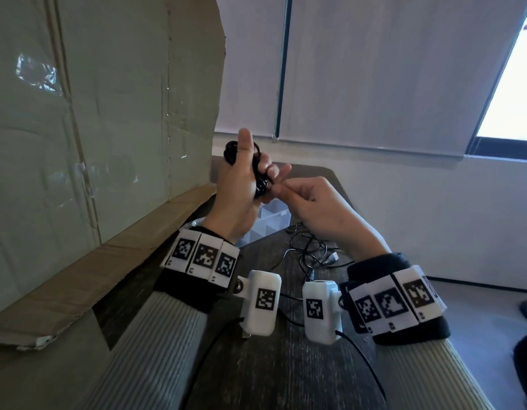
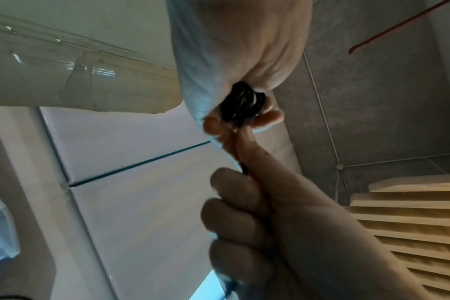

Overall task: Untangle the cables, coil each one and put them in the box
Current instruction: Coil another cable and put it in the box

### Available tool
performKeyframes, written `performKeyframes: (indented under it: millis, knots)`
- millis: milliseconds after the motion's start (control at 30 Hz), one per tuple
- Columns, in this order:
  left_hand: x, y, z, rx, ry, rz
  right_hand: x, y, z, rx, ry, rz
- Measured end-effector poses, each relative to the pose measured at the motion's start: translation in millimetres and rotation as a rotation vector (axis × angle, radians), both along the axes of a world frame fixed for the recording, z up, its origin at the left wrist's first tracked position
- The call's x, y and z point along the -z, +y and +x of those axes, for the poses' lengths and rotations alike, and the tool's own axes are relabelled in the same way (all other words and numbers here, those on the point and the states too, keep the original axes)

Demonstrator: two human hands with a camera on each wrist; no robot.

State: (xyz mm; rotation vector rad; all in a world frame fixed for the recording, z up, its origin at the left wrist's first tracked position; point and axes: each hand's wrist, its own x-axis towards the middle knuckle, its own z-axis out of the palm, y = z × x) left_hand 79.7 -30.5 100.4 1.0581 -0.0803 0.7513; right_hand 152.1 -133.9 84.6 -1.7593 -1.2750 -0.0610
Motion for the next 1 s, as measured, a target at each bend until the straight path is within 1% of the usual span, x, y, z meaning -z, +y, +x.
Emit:
performKeyframes:
  millis: [133,200,300,400,533,633,733,800,867,1000]
  knots:
    - [2.4,15.9,3.9,-0.017,-0.095,-0.047,-6.9,-21.6,0.4,-0.008,0.052,-0.125]
    - [3.1,17.3,5.4,-0.008,-0.088,-0.078,-10.9,-31.1,-0.5,-0.031,0.074,-0.198]
    - [4.6,12.2,6.9,-0.010,-0.030,-0.072,-12.2,-34.4,-1.6,-0.057,0.083,-0.295]
    - [8.2,13.9,7.9,-0.007,0.015,-0.082,-12.0,-33.6,0.3,-0.015,0.038,-0.278]
    - [10.6,18.4,7.7,0.054,0.102,-0.095,-12.0,-32.1,3.1,0.057,0.017,-0.236]
    - [13.8,15.6,9.3,0.075,0.137,0.025,-12.5,-27.5,3.8,0.148,-0.002,-0.095]
    - [16.2,9.0,11.3,0.032,0.197,0.175,-13.4,-21.6,5.6,0.209,-0.034,0.081]
    - [16.4,4.7,13.4,0.001,0.217,0.248,-13.4,-18.7,4.8,0.218,-0.051,0.147]
    - [16.9,0.7,13.8,-0.009,0.221,0.328,-11.5,-16.8,4.3,0.182,-0.060,0.147]
    - [21.0,-2.5,12.2,0.026,0.234,0.462,-9.0,-18.5,7.4,0.089,-0.068,0.093]
